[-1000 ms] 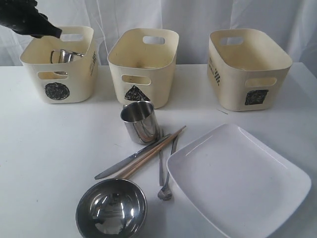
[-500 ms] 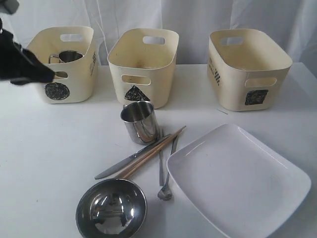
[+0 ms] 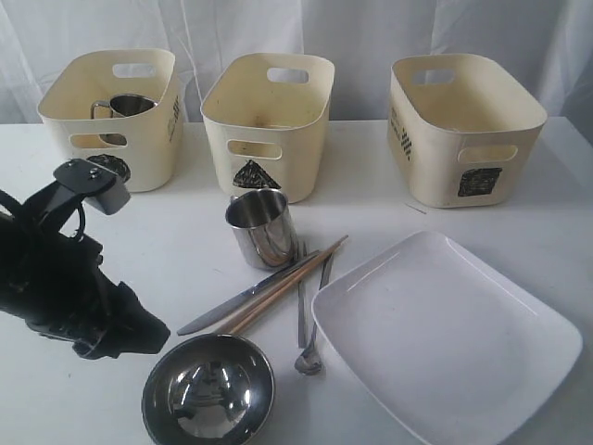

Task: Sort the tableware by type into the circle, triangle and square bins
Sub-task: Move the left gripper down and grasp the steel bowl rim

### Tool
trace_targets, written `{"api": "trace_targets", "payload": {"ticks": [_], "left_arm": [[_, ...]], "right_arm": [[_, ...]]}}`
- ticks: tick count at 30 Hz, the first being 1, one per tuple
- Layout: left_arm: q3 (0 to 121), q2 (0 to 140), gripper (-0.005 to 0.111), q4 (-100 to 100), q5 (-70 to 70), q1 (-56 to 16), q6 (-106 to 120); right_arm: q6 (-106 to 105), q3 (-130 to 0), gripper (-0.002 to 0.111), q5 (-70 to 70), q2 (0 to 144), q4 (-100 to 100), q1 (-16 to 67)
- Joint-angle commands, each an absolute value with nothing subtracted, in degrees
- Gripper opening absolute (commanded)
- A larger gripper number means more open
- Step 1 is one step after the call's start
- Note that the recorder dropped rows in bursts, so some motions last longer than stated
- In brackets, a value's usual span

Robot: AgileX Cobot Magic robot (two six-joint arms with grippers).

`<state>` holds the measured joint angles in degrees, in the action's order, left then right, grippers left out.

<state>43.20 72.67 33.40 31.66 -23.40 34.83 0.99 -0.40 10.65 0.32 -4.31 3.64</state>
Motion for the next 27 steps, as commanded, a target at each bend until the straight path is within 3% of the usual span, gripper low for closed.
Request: {"api": "trace_targets", "payload": {"ticks": [1, 5, 15, 18, 21, 22, 27], "left_arm": [[42.8, 74.9, 0.065, 34.3, 31.0, -25.5, 35.0], [42.8, 78.6, 0.064, 34.3, 28.2, -28.6, 35.0], [42.8, 88.5, 0.063, 33.7, 24.8, -28.8, 36.2], [42.8, 90.2, 0.047, 33.6, 23.9, -28.8, 36.4], [43.1, 90.6, 0.006, 32.5, 23.5, -28.8, 36.4], [43.7, 90.1, 0.001, 30.5, 24.6, -28.7, 36.4], [51.9, 84.1, 0.000, 15.0, 32.0, -28.7, 25.3]], "right_arm": [[1.3, 0.0, 0.000, 10.3, 0.0, -4.4, 3.3], [1.3, 0.0, 0.000, 10.3, 0.0, -4.4, 3.3], [1.3, 0.0, 0.000, 10.3, 0.0, -4.4, 3.3], [1.3, 0.0, 0.000, 10.3, 0.0, -4.4, 3.3], [1.3, 0.0, 0.000, 10.3, 0.0, -4.4, 3.3], [1.3, 0.0, 0.000, 10.3, 0.0, -4.4, 3.3], [1.3, 0.0, 0.000, 10.3, 0.0, -4.4, 3.3]]}}
